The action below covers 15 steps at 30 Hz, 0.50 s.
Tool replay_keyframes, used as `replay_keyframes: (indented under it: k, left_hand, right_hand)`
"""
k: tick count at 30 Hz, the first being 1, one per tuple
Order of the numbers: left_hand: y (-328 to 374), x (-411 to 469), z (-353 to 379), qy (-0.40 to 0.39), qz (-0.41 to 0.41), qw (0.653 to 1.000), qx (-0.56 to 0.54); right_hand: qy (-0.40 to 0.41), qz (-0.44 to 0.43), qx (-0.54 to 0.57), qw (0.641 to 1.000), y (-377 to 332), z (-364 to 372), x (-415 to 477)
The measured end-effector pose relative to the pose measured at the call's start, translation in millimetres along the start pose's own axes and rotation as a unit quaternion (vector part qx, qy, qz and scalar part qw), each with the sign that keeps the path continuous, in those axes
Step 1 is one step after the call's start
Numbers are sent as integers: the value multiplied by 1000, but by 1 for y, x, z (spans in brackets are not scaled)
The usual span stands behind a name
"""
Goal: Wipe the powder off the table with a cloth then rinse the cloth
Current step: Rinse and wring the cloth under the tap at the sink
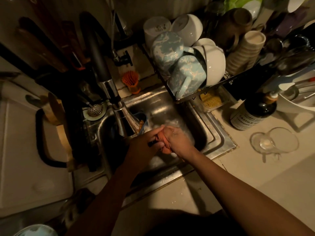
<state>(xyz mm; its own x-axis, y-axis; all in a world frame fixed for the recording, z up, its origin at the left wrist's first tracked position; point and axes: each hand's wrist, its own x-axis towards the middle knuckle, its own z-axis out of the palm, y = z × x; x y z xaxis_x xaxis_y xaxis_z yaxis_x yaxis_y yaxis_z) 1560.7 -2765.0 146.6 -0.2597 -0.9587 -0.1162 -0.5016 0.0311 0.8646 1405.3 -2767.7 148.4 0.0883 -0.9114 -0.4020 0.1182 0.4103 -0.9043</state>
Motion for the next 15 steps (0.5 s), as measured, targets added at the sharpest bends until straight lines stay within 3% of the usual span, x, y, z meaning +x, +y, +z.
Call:
replay_keyframes:
  k: [5, 10, 13, 15]
  left_hand:
    - [3, -4, 8, -61, -62, 992, -93]
    - [20, 5, 12, -31, -55, 997, -34]
    - [30, 11, 9, -28, -83, 996, -24]
    - [22, 11, 9, 12, -49, 997, 52]
  right_hand:
    - [34, -47, -171, 984, 2, 2, 10]
    - [50, 58, -72, 994, 16, 5, 25]
    - [-15, 178, 57, 982, 10, 2, 24]
    - [-53, 209, 60, 975, 9, 0, 22]
